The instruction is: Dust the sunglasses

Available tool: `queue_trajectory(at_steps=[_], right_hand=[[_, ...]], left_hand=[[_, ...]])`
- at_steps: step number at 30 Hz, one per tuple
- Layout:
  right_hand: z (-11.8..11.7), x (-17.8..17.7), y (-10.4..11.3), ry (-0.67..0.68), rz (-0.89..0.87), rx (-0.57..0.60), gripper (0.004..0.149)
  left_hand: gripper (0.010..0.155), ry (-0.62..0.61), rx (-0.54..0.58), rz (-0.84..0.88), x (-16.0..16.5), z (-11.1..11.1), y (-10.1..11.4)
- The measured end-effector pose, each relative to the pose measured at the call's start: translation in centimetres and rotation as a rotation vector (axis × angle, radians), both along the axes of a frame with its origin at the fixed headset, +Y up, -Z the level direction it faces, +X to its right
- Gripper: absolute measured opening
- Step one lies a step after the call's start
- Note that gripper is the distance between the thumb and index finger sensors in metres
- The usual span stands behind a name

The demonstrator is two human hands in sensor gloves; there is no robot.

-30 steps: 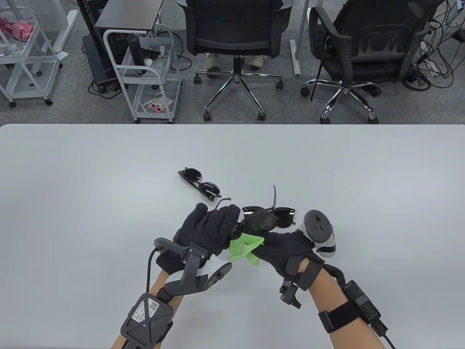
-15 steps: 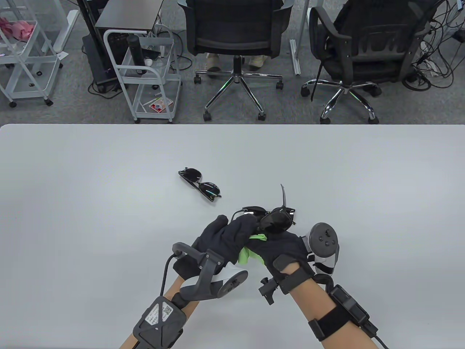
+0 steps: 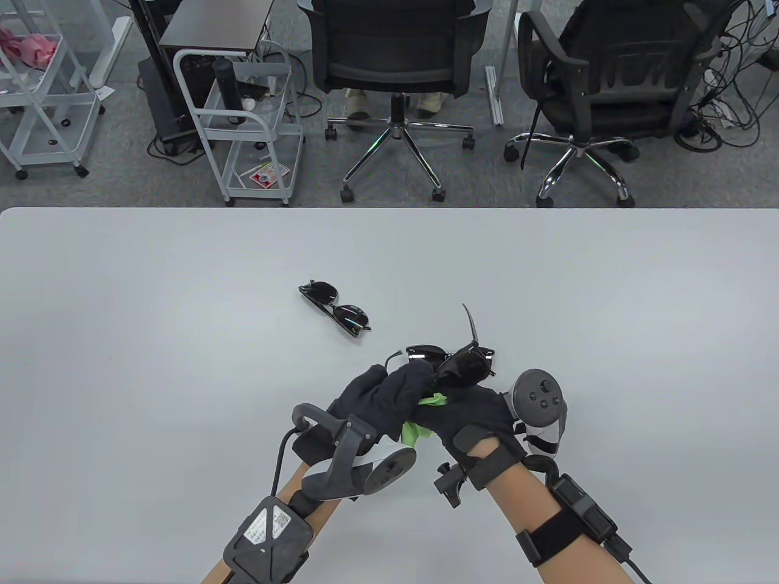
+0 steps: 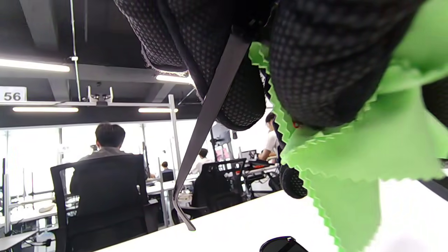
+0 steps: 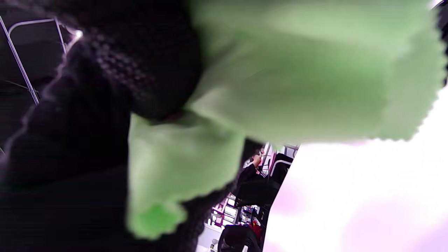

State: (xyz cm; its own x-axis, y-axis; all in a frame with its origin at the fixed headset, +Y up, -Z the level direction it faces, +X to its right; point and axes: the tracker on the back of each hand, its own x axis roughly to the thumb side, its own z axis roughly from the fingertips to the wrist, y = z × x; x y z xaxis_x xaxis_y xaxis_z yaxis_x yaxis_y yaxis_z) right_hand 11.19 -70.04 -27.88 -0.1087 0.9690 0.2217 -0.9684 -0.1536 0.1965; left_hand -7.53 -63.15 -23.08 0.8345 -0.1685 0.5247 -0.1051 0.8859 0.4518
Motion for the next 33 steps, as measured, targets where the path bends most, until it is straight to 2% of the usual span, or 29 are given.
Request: queue_trajectory(at_steps=[5,9,15,19,23,27,29,33], right_hand=[[-0.3,0.0,-0.3,0.068,-0.049,0.003,0.041],[-0.4,-0.4,-0.7,0.146,-0.124,-0.081,0.042],[-0.3,0.0,-0.6,0.024,-0.055,-0.051,0.039],[-0.7,0.3,-0.5,0.085,-0.120,-0.045,0.039],[-0.9,0.2,-1.1,0.199,-0.167,-0.119,0.043],[-0.8,0.3,-0.6,0.098,-0.032,-0.076,0.041],[-0.7,0.3,-0.6,0.054,-0.015,-0.075,0.040],[-0.7,0.4,-0.6,0.071,0.000,-0.052,0.040]], left_hand=[[0.095,0.019,-0.057,0.060,-0.9,-0.7,0.0],[0.095,0.033,-0.061,0.075,-0.9,-0.6,-0.1],[0.096,0.025,-0.056,0.089,0.0,-0.3,-0.2],[0.096,0.033,-0.067,0.113,-0.2,-0.8,0.0],[0.095,0.038,-0.107,0.103,-0.8,-1.3,-0.4],[0.096,0.032,-0.082,0.063,-0.6,-1.2,-0.4],[0.096,0.024,-0.111,0.074,-0.5,-1.2,-0.5],[0.096,0.026,-0.142,0.085,-0.6,-1.3,-0.5]])
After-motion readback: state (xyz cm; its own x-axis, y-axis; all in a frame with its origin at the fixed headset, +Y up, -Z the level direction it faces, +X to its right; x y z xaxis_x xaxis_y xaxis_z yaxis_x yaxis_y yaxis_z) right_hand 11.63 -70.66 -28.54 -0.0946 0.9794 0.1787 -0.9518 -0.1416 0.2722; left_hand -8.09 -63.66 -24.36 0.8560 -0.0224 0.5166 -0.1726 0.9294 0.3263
